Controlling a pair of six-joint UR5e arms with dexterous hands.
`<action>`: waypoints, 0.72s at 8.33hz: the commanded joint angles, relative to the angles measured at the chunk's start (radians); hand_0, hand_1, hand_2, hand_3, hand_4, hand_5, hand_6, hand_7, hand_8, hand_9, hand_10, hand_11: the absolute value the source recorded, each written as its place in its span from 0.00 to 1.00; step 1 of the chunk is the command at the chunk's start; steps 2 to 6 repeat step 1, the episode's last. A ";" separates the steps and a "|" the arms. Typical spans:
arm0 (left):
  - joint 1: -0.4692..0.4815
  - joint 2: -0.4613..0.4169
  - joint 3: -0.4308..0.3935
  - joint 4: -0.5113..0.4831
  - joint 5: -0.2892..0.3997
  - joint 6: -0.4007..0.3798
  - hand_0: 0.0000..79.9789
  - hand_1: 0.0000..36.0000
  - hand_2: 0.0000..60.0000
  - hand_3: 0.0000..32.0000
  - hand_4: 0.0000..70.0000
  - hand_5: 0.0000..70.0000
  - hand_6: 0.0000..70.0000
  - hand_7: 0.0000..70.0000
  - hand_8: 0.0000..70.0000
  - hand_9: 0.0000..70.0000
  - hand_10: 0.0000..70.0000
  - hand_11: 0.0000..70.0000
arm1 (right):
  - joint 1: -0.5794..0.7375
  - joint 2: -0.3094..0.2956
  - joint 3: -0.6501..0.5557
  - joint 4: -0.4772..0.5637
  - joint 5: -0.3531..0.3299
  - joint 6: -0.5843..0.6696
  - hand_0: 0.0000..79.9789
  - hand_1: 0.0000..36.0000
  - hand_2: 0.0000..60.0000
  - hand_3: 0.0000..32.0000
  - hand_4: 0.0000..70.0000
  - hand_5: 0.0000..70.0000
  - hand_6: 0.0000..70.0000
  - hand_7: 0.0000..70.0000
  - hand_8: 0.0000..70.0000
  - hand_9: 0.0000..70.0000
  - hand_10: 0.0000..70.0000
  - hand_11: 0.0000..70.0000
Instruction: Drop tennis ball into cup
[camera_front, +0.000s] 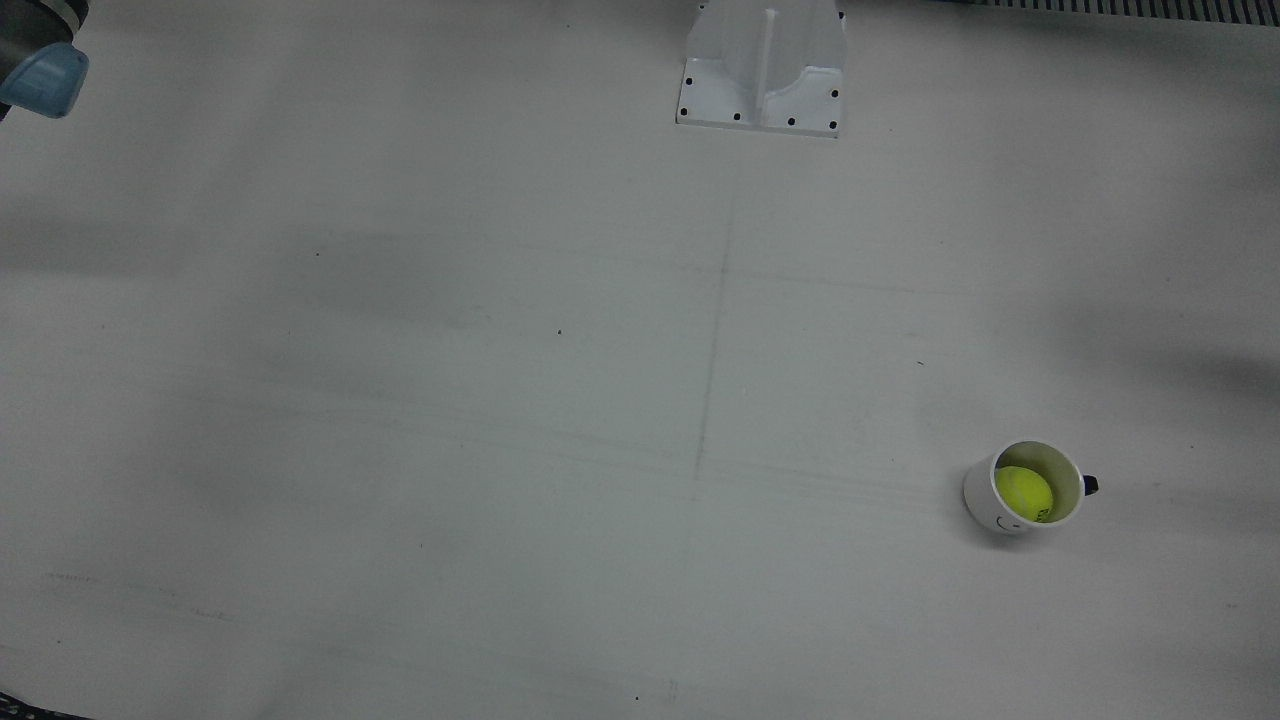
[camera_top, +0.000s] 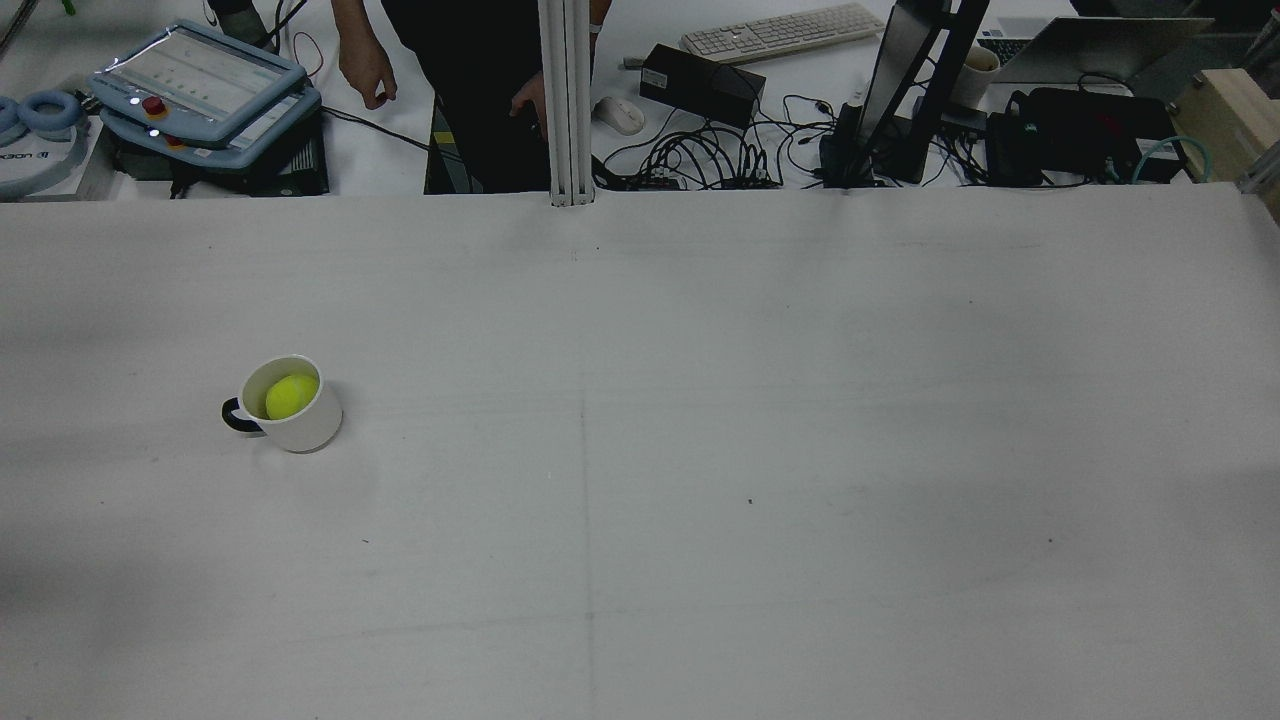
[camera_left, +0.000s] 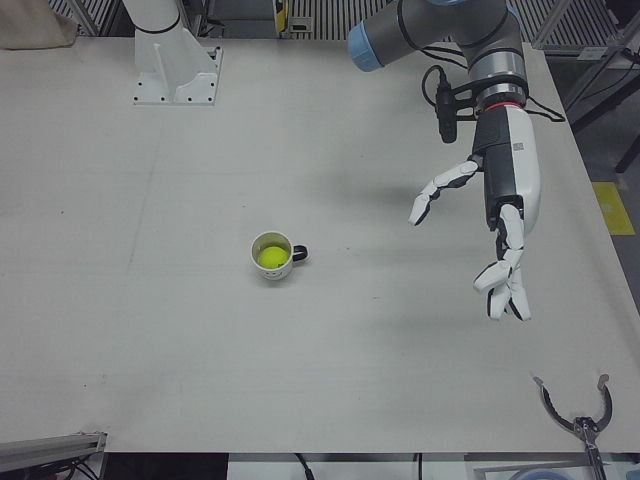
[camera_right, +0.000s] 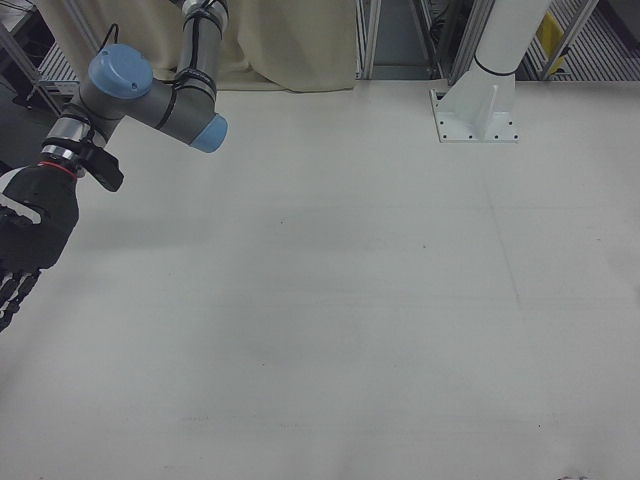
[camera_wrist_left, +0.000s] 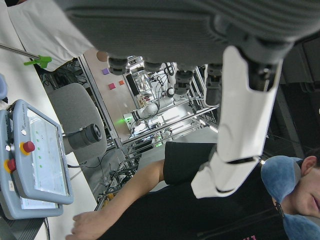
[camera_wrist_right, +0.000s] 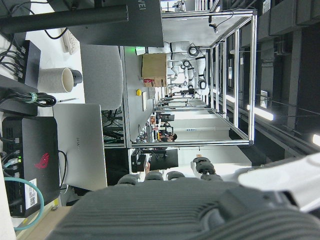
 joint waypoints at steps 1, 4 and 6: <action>-0.009 0.032 -0.005 -0.022 0.006 -0.003 0.80 1.00 1.00 0.19 0.00 0.68 0.15 0.14 0.02 0.01 0.03 0.10 | 0.000 0.000 0.001 0.000 0.000 0.000 0.00 0.00 0.00 0.00 0.00 0.00 0.00 0.00 0.00 0.00 0.00 0.00; -0.009 0.032 -0.005 -0.022 0.006 -0.003 0.80 1.00 1.00 0.19 0.00 0.68 0.15 0.14 0.02 0.01 0.03 0.10 | 0.000 0.000 0.001 0.000 0.000 0.000 0.00 0.00 0.00 0.00 0.00 0.00 0.00 0.00 0.00 0.00 0.00 0.00; -0.009 0.032 -0.005 -0.022 0.006 -0.003 0.80 1.00 1.00 0.19 0.00 0.68 0.15 0.14 0.02 0.01 0.03 0.10 | 0.000 0.000 0.001 0.000 0.000 0.000 0.00 0.00 0.00 0.00 0.00 0.00 0.00 0.00 0.00 0.00 0.00 0.00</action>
